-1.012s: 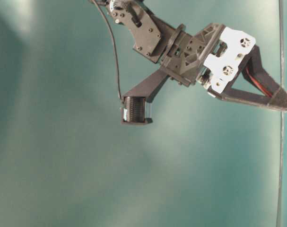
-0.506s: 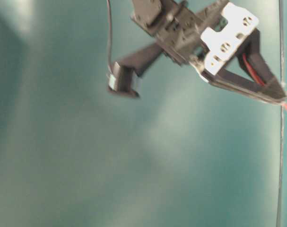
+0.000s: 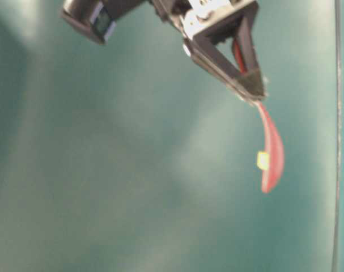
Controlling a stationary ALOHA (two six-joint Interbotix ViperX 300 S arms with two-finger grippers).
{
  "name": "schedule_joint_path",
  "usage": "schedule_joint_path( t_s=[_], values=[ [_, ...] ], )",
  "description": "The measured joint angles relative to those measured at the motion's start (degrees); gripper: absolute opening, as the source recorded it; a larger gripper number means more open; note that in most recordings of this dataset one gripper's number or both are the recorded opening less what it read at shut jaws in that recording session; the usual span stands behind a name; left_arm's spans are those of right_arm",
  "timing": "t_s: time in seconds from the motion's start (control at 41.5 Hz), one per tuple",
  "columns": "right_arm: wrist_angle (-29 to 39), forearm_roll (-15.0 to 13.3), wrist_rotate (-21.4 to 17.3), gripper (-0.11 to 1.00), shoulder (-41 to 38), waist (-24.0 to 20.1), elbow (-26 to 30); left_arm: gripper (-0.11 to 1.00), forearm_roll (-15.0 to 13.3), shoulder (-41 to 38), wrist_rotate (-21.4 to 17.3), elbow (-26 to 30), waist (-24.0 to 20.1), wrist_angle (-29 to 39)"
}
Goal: Scoop the yellow hexagonal prism block from the bowl with a spoon using the right arm.
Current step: 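Lift the spoon carrying the yellow block up and back toward the right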
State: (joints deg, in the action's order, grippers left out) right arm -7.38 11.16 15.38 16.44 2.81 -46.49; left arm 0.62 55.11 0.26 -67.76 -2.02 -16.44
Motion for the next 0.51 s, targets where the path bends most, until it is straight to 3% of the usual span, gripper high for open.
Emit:
schedule_joint_path(
  t_s=[0.506],
  values=[
    [1.67, -0.09, 0.09, 0.23, 2.72, 0.0, -0.26, 0.0, 0.0, 0.0, 0.18, 0.0, 0.0, 0.0]
  ],
)
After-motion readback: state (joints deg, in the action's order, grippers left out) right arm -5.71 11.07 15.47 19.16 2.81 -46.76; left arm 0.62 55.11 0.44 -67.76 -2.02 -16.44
